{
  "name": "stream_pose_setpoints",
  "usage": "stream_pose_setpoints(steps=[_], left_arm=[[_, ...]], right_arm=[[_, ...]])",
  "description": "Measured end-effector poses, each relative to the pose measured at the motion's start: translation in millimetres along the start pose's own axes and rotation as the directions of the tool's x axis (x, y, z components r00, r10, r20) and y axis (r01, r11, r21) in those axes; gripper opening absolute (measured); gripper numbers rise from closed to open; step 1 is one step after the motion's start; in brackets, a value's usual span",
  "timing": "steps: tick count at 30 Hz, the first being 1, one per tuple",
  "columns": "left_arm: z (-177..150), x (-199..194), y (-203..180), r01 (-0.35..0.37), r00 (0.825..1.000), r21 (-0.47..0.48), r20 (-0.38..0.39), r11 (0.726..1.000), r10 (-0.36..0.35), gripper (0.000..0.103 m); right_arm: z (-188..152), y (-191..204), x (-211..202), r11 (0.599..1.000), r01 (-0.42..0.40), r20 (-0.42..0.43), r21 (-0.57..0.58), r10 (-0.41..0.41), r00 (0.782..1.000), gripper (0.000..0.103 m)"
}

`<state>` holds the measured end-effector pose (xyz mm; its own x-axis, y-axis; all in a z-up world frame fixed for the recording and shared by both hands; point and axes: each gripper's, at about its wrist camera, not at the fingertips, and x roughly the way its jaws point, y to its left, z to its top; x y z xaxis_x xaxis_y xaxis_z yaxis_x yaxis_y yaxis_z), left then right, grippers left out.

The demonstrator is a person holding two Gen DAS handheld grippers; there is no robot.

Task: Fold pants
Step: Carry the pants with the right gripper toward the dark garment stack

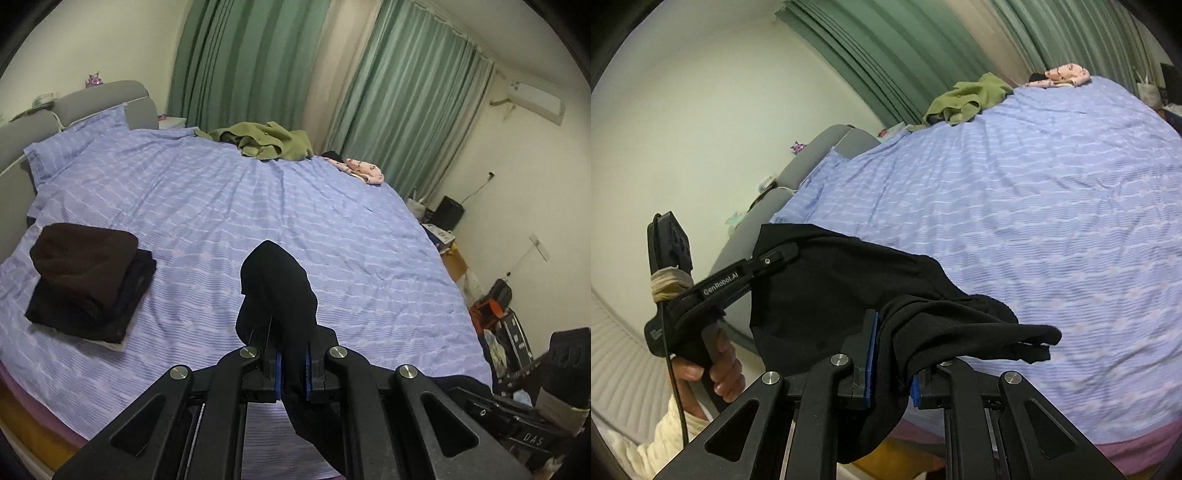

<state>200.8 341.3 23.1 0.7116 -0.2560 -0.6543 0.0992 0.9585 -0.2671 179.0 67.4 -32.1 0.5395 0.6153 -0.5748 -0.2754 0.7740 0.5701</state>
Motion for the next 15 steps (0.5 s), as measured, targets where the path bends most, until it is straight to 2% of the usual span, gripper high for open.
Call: stream_pose_setpoints(steps=[3, 7, 10, 15], left_arm=[[7.5, -17.5, 37.4, 0.023, 1.000, 0.037, -0.013, 0.999, -0.023, 0.010], [15.3, -33.6, 75.0, 0.037, 0.999, 0.054, -0.029, 0.998, -0.035, 0.010], [18.4, -41.1, 91.6, 0.033, 0.999, 0.050, -0.017, 0.998, -0.032, 0.010], [28.6, -45.6, 115.3, 0.006, 1.000, 0.042, 0.009, 0.999, -0.006, 0.010]], right_arm=[[-19.9, 36.8, 16.8, 0.998, 0.008, 0.024, 0.064, -0.010, 1.000, 0.016], [-30.7, 76.9, 40.7, 0.997, 0.026, 0.007, 0.073, -0.027, 1.000, 0.016], [-27.6, 101.8, 54.3, 0.998, 0.047, -0.004, 0.032, -0.047, 0.999, 0.016], [-18.7, 124.6, 67.9, 0.999, 0.037, -0.004, -0.016, -0.037, 0.999, 0.016]])
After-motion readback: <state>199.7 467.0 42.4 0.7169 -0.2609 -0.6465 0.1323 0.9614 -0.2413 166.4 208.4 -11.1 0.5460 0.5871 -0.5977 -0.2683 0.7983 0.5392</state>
